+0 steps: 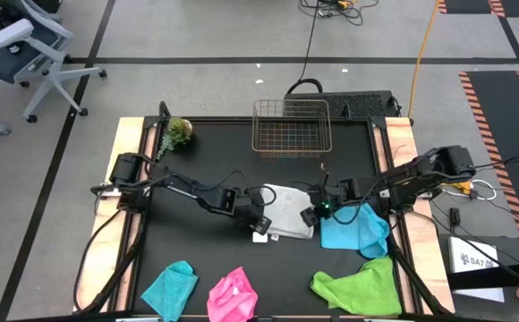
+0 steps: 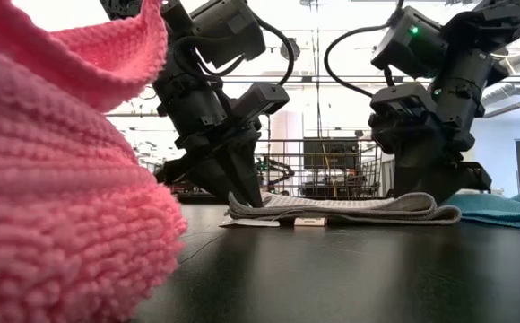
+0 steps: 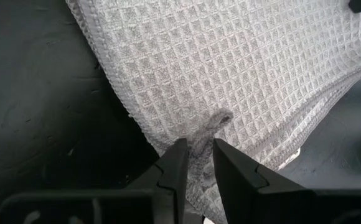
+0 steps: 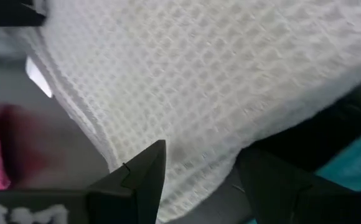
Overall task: Fold microfiber towels
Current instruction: Put the gray towel into the wire basket
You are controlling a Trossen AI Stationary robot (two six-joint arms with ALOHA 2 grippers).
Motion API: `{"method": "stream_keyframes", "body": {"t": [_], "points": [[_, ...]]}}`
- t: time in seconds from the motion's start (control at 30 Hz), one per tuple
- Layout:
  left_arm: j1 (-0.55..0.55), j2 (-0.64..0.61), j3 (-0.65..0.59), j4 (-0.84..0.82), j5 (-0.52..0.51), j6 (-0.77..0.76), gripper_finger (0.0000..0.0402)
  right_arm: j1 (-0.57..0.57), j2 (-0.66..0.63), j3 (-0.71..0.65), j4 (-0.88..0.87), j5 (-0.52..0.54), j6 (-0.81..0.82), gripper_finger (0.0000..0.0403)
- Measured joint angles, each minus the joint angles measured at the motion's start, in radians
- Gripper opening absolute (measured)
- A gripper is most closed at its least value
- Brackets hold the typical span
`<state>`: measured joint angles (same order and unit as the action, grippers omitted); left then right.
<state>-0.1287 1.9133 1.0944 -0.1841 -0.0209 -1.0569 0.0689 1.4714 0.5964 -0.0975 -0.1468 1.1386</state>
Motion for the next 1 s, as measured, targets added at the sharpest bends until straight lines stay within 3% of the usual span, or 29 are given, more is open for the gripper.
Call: {"method": "stream_keyframes", "body": {"t": [0.23, 0.57, 0.83, 1.0], "points": [[0.007, 0.000, 0.000, 0.000, 0.002, 0.003, 0.0081, -0.002, 0.004, -0.001, 0.028, 0.033, -0.026, 0.0190], [0.068, -0.028, -0.002, -0.017, 0.137, 0.065, 0.0082, -0.003, 0.004, -0.001, 0.023, 0.039, -0.061, 0.0190], [0.128, -0.168, 0.000, -0.128, 0.030, 0.152, 0.0081, -0.004, 0.004, -0.001, 0.023, 0.024, -0.086, 0.0189], [0.142, -0.181, 0.000, -0.191, 0.012, 0.151, 0.0081, -0.004, 0.004, -0.001, 0.022, 0.021, -0.089, 0.0190]]}}
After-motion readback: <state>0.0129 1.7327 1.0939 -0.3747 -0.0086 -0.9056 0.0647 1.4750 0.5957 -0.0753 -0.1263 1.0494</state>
